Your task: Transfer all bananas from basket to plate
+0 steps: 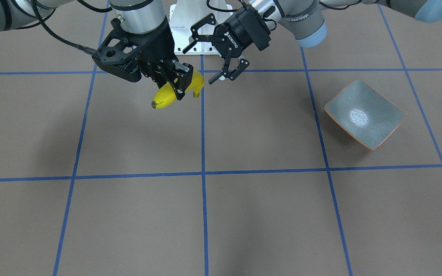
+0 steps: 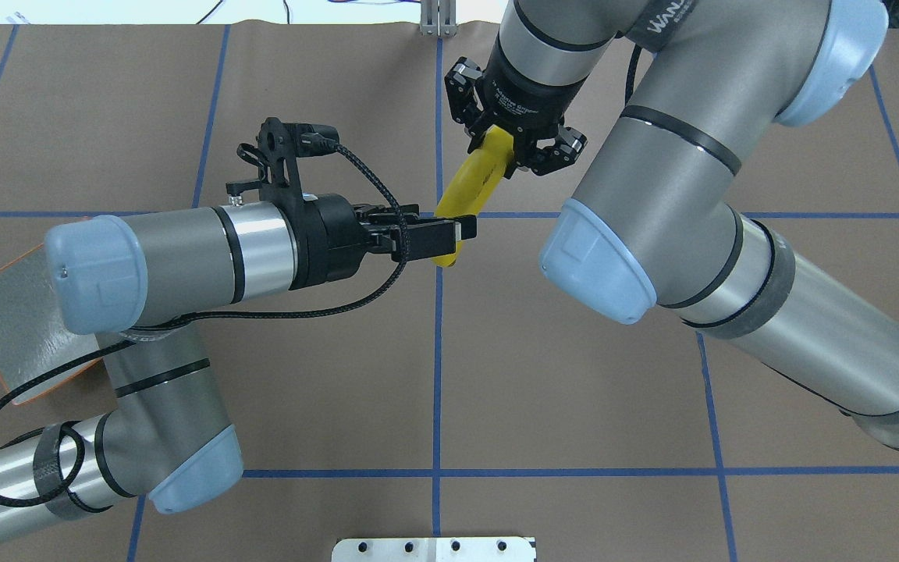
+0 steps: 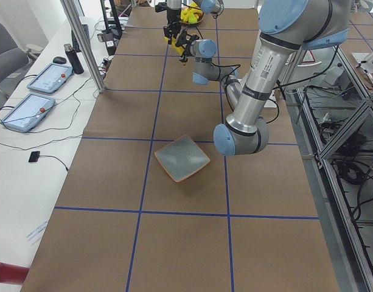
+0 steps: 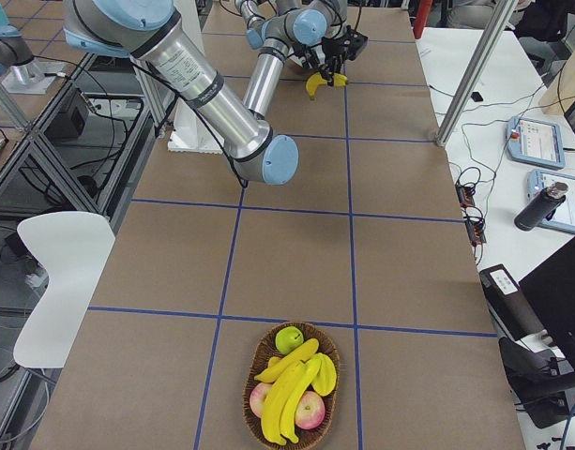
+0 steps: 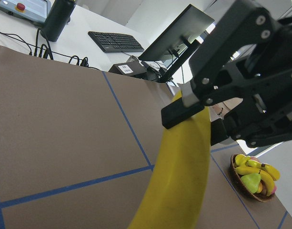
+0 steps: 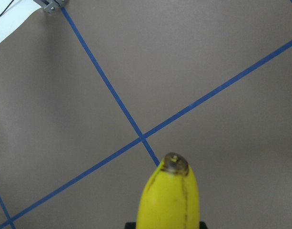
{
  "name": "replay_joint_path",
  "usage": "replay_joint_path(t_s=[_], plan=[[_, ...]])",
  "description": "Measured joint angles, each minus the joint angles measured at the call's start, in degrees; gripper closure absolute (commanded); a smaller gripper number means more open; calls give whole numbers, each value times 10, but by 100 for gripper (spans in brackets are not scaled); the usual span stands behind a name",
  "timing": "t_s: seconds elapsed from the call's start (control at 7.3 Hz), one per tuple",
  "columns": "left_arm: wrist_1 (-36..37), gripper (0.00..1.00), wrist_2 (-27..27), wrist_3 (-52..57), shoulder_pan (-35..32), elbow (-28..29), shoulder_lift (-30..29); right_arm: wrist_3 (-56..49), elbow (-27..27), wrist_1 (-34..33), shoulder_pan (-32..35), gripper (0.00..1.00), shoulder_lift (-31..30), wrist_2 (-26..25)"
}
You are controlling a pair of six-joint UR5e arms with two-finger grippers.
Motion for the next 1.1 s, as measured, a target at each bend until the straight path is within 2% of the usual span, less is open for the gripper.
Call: replay_joint_path(t_s=[0.41,0.82,1.1], plan=[[0,7,5,1,17,1,1,-1,6,-13,-13,100,0,0],[0,45,8,1,26,2,2,-1,16,-14,-14,100,0,-1],[0,47,9,0,30,3,-2,-1,22,-14,-15,100,0,-2]])
